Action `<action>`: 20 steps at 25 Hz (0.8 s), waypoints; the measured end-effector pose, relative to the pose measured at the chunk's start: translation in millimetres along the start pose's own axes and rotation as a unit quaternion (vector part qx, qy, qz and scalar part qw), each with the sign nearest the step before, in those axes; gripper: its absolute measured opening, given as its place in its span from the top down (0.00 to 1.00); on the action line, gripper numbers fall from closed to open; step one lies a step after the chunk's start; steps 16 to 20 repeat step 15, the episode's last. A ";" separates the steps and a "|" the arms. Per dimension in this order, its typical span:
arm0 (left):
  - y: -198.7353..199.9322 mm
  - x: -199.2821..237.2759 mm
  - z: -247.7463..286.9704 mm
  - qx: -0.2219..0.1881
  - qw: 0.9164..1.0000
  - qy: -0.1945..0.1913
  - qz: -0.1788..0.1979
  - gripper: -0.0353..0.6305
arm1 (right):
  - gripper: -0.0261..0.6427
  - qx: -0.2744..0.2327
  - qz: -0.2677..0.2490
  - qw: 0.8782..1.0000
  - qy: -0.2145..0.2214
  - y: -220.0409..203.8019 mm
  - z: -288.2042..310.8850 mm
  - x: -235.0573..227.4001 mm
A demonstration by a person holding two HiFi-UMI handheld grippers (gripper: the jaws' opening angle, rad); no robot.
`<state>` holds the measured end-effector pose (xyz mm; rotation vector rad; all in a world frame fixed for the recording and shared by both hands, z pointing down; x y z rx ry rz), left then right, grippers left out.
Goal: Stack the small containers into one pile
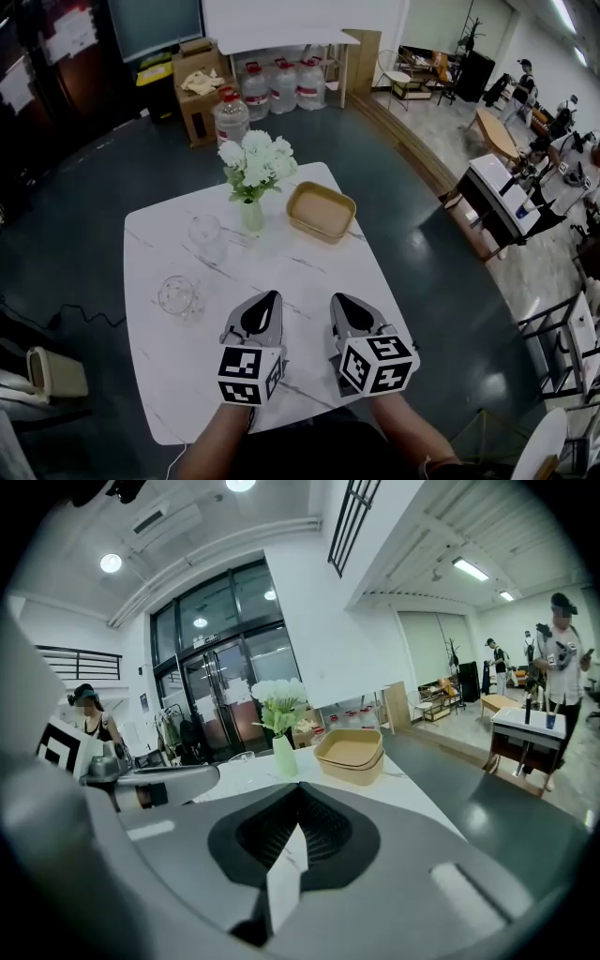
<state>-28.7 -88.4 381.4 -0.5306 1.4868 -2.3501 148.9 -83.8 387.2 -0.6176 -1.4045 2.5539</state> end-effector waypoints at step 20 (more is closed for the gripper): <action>0.4 -2.8 4.9 -0.003 1.000 -0.003 0.002 0.95 | 0.97 0.008 -0.009 1.000 0.008 4.6 3.9 -4.4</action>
Point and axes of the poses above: the fingertips, and each gripper's own axes: z forward along the fingers, x to its left, y out of its top, the point moved 8 cm from there along -z, backward along the fingers, and after that the axes turned 7 degrees about x, right-handed, at the moved point
